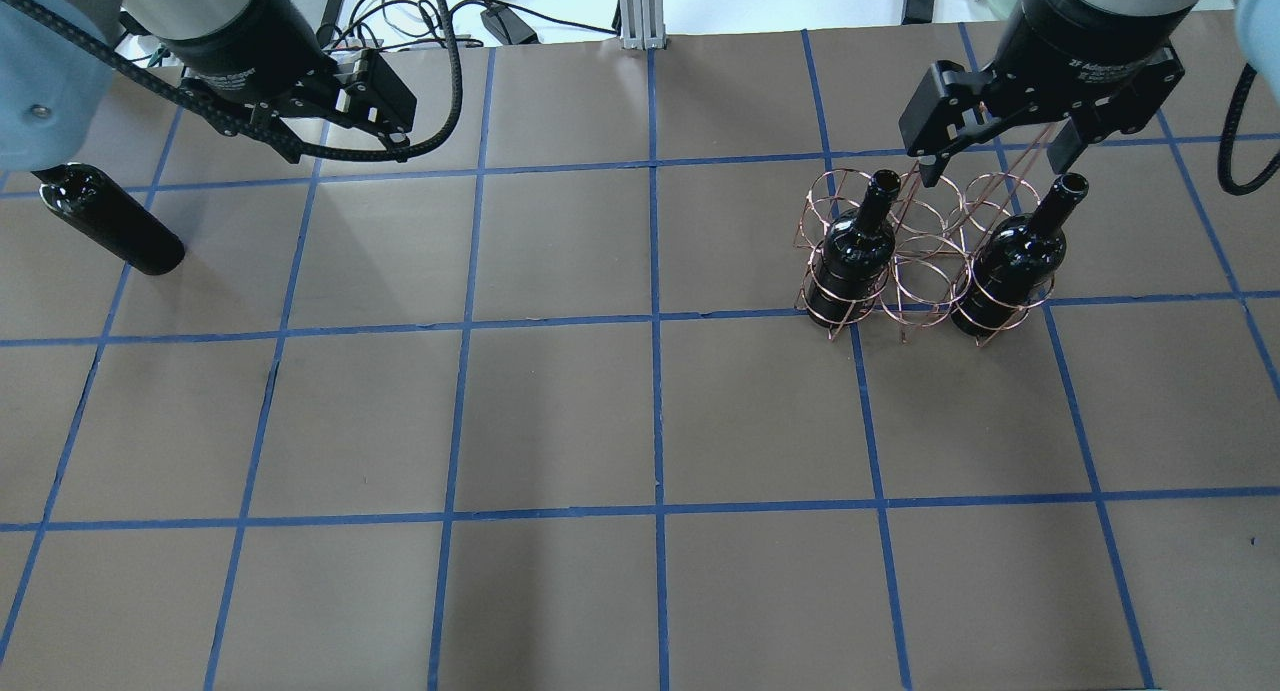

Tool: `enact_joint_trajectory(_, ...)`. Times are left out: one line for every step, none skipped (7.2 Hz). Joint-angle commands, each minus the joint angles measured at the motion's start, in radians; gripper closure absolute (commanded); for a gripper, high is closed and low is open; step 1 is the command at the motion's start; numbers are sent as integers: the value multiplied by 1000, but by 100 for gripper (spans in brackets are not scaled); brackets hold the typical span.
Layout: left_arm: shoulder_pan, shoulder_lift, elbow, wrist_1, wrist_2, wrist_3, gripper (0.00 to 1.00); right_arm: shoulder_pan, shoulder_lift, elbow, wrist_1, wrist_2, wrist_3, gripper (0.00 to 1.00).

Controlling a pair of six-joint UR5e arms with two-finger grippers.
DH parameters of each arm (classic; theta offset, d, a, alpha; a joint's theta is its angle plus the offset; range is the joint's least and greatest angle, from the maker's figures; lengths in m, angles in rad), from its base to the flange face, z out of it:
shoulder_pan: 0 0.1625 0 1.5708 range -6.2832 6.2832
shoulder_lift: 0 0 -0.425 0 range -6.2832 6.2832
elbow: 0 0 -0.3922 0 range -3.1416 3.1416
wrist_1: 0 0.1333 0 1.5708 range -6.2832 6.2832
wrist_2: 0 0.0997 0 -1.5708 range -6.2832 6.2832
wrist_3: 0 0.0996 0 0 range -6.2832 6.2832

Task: Place wine into wine basket
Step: 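Move the left gripper down over the lying dark wine bottle's neck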

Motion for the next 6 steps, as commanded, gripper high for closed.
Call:
enact_joint_trajectory(0,5,-1,0,0,0,0,-1,-5,0,3,4,2,0)
enact_joint_trajectory(1,2,-1,2,-3,0,0,-1,-7,-2,6,4,2,0)
enact_joint_trajectory(1,2,-4,-3,3,9,0,-1,-7,0,6,4,2,0)
enact_joint_trajectory(1,5,-11,0,3,9,0,-1,-7,0,6,4,2,0)
enact_joint_trajectory(1,5,-13,-2,7,9,0,-1,-2,0,0,7,1,0)
enact_joint_trajectory(3,5,-16,2,7,2,0,1,-7,0,1,7,1,0)
